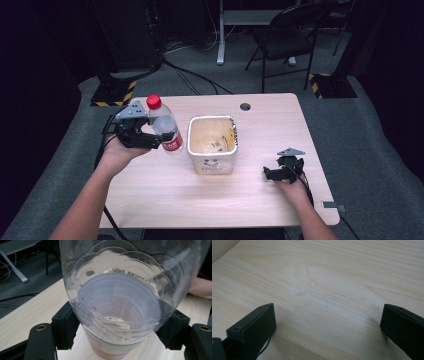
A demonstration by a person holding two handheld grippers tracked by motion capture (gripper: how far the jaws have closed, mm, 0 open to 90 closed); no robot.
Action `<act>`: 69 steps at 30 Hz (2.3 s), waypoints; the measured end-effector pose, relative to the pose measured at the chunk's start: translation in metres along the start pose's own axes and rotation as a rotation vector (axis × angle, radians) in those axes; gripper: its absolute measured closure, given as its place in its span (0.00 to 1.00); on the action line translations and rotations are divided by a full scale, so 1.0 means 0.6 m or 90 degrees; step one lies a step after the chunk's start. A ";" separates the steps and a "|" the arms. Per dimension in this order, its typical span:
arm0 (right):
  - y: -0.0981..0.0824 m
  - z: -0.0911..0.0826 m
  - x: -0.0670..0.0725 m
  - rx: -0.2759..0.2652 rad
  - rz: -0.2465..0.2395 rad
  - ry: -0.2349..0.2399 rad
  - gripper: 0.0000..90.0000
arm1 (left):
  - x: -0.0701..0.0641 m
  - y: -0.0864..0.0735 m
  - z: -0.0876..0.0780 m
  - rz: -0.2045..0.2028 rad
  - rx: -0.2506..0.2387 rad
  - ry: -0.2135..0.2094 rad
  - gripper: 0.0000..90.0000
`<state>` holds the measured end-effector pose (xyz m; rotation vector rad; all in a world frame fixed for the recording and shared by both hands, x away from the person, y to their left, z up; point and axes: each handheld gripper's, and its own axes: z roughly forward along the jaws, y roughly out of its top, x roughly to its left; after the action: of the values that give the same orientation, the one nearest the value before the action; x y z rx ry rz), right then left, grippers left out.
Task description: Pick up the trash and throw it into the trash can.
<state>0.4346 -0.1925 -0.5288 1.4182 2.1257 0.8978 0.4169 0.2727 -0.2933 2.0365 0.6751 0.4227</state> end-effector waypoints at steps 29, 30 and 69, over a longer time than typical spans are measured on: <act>0.000 0.000 0.000 0.000 -0.002 0.001 0.00 | -0.034 0.056 0.104 0.031 0.004 -0.028 0.31; 0.000 0.000 0.000 0.000 -0.002 0.001 0.00 | -0.034 0.056 0.104 0.031 0.004 -0.028 0.31; 0.000 0.000 0.001 0.002 0.001 0.002 0.00 | -0.027 -0.034 0.224 0.006 0.054 -0.001 0.31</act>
<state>0.4343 -0.1919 -0.5285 1.4212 2.1286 0.8986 0.4699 0.1818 -0.3814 2.1210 0.6939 0.4035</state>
